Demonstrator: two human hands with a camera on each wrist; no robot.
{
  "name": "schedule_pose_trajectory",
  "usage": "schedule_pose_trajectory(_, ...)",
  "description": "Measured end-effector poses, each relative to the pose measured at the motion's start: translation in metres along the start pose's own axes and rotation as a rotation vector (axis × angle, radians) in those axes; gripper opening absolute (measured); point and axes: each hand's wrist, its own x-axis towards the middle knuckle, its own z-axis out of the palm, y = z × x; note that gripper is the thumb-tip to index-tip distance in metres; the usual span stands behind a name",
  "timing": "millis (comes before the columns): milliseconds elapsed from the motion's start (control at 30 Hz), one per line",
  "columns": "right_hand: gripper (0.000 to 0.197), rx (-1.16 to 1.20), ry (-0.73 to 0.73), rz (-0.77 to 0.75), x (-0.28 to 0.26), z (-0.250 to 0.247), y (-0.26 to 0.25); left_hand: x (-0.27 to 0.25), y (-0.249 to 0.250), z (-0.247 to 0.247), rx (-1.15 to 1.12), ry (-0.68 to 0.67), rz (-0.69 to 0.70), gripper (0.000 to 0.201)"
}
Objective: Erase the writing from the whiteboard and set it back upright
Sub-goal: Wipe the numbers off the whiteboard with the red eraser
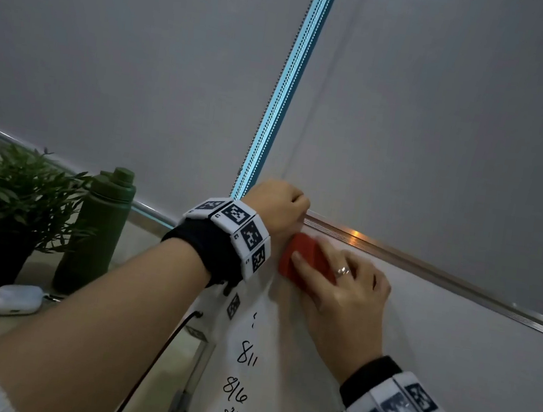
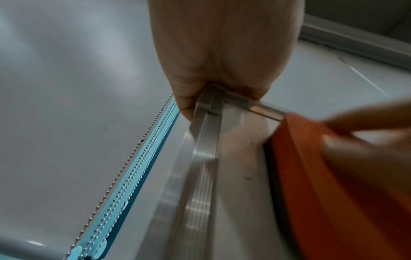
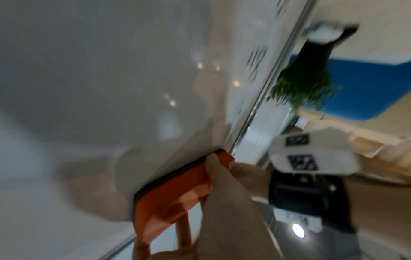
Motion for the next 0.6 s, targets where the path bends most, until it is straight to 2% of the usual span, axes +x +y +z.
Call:
schedule_pose_trajectory(100, 0.029, 0.016, -0.112, -0.138, -0.026, -0.003, -0.013, -0.001, 0.000, -0.001, 0.000, -0.019, -0.002, 0.041)
schedule_pose_trajectory(200, 0.037, -0.025, -0.170, -0.207, -0.023, -0.006, -0.012, -0.002, 0.002, -0.002, 0.006, -0.030, -0.012, 0.038)
schedule_pose_trajectory(300, 0.027, -0.061, -0.081, -0.077, 0.011, -0.007, -0.006, 0.001, 0.002, -0.002, 0.029, -0.032, -0.017, 0.038)
schedule_pose_trajectory(367, 0.027, -0.066, -0.021, 0.006, 0.028, -0.005, -0.007, 0.002, 0.002, -0.002, 0.041, -0.032, -0.016, 0.036)
schedule_pose_trajectory(467, 0.031, -0.042, 0.005, 0.040, 0.021, 0.003, -0.012, 0.003, 0.001, -0.002, 0.059, -0.026, -0.015, 0.036)
schedule_pose_trajectory(533, 0.031, -0.003, -0.041, -0.028, 0.001, 0.006, -0.017, 0.003, 0.000, -0.002, 0.054, -0.023, -0.012, 0.031)
schedule_pose_trajectory(600, 0.039, 0.020, -0.136, -0.155, -0.030, 0.006, -0.026, 0.002, 0.001, -0.001, 0.047, -0.033, -0.013, 0.032)
